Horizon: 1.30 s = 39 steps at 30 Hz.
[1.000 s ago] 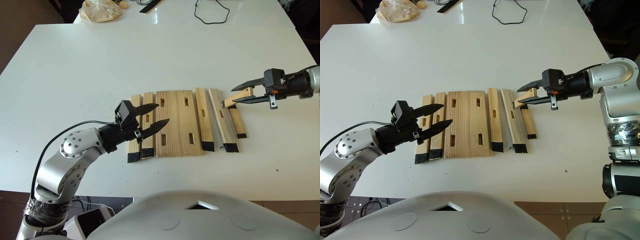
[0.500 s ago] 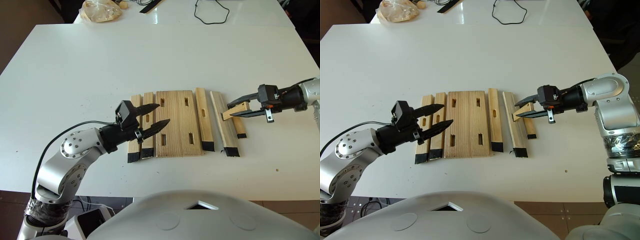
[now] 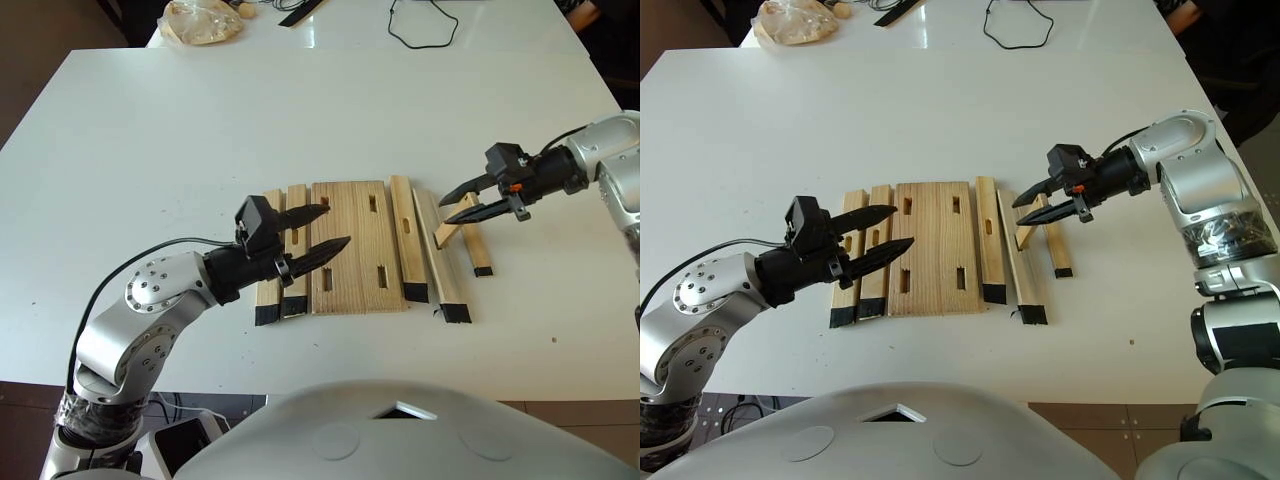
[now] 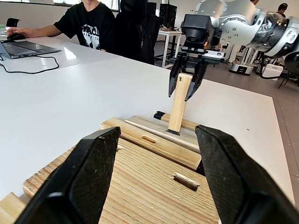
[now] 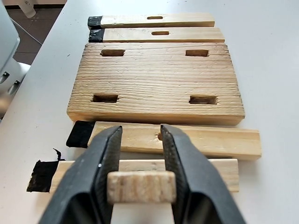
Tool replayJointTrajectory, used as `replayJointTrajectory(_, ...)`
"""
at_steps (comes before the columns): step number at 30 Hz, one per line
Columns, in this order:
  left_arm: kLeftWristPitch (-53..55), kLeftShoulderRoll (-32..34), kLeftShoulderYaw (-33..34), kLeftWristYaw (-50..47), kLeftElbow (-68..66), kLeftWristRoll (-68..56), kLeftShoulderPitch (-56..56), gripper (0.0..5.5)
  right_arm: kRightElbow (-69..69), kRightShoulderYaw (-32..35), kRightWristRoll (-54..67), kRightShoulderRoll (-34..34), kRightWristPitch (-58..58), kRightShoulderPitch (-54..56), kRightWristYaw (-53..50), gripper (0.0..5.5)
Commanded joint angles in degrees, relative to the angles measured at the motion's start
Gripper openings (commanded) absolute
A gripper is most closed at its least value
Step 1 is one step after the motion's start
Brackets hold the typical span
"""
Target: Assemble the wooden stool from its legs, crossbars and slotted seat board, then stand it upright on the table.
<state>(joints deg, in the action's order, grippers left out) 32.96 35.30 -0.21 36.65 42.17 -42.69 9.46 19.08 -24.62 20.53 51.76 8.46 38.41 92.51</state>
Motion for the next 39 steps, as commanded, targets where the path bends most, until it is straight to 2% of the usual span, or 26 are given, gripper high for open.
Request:
replayJointTrajectory(1, 0.97, 0.5, -0.57, -0.16, 1.16, -0.12, 0.23, 2.98, 2.49, -5.03, -2.72, 0.71, -2.65, -1.94, -0.02, 1.3)
replayJointTrajectory(11, 0.65, 0.19, -1.07, -0.3, 0.51, 0.28, -0.07, 2.98, -0.89, -3.54, -2.27, 0.74, -5.24, -6.04, -0.06, 1.3)
replayJointTrajectory(16, 0.15, 0.04, -1.06, -0.02, -0.28, 0.52, 0.08, 2.98, -1.98, 2.5, -0.99, -1.53, -3.09, -6.48, -2.7, 1.3)
replayJointTrajectory(17, -0.01, 0.07, -1.16, 0.01, -0.36, 0.8, 0.21, 2.98, -2.29, 3.7, -0.34, -1.78, -2.09, -6.44, -3.05, 1.68)
replayJointTrajectory(22, -0.43, -0.19, -1.33, -0.26, -0.34, 1.46, 0.54, 2.98, -1.86, 8.24, 0.16, -3.81, 0.75, -5.62, -5.22, 2.44)
replayJointTrajectory(27, -0.65, -0.52, -1.38, -0.22, -0.45, 1.75, 0.49, 2.98, -3.0, 11.01, 0.44, -3.9, 2.35, -6.42, -4.72, 2.44)
replayJointTrajectory(32, -0.67, -0.51, -1.36, 0.33, -0.65, 1.79, 0.28, 2.98, -9.89, 17.81, 6.73, -2.73, 8.89, -7.35, -5.16, 2.44)
replayJointTrajectory(39, -0.71, -0.69, -1.14, 0.3, -0.59, 1.84, 0.57, 2.98, -15.96, 28.06, 16.3, -6.23, 19.42, -6.98, -14.15, 2.44)
